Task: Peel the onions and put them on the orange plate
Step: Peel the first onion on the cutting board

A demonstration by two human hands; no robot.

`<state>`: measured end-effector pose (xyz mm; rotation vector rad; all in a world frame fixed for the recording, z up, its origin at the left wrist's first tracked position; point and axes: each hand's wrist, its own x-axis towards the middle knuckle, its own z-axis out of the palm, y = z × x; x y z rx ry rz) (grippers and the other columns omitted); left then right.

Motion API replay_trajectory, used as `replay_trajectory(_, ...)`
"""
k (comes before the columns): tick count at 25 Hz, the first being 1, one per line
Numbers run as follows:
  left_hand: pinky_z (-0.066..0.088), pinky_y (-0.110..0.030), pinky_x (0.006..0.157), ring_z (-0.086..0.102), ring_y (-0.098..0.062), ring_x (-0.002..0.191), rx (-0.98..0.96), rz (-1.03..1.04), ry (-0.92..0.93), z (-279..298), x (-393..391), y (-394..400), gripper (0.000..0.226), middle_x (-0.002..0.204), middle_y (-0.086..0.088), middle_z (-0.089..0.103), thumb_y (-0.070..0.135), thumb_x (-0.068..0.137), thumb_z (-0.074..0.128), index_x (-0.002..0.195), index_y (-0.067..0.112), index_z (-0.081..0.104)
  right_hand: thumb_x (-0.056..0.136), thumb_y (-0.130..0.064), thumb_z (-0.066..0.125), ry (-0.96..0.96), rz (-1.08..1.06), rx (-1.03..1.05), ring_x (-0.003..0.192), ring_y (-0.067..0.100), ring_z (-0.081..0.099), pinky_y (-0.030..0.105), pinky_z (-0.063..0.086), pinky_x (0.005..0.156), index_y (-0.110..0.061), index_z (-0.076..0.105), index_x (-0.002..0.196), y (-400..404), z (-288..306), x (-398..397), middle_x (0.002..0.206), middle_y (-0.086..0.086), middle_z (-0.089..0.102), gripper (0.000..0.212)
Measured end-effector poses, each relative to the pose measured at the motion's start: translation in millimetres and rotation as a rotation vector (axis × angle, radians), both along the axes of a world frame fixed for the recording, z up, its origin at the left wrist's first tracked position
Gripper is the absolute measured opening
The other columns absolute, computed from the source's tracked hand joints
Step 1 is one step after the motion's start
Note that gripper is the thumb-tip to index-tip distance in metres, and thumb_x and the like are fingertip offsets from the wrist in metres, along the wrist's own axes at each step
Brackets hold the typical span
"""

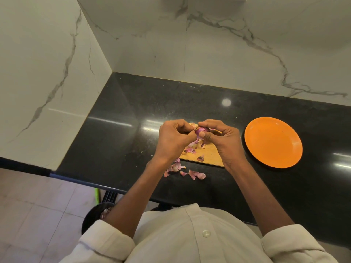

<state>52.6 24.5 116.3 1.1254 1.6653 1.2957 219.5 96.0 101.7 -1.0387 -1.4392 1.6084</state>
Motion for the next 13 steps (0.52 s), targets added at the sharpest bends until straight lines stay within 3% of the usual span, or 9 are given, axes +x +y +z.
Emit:
replay_trajectory(8, 0.059, -0.025, 0.065, 0.069, -0.014, 0.066, 0.042, 0.086, 0.017, -0.1, 4.8, 5.8, 0.01, 0.074, -0.01, 0.074, 0.005, 0.086, 0.084, 0.083, 0.002, 0.075, 0.087, 0.007, 0.075, 0.149, 0.054, 0.012, 0.115, 0.025, 0.073, 0.03, 0.058, 0.09, 0.003, 0.077, 0.111, -2.7, -2.4, -8.0, 0.114, 0.014, 0.078, 0.025)
replay_trajectory(13, 0.061, -0.025, 0.071, 0.076, -0.014, 0.075, 0.074, 0.077, 0.062, 1.3, 3.1, 3.7, 0.003, 0.082, 0.001, 0.079, 0.007, 0.092, 0.08, 0.095, 0.009, 0.081, 0.082, 0.002, 0.083, 0.127, 0.045, 0.019, 0.105, 0.024, 0.076, 0.03, 0.062, 0.08, -0.006, 0.073, 0.122, 2.5, 5.3, -1.1, 0.121, 0.005, 0.076, 0.042)
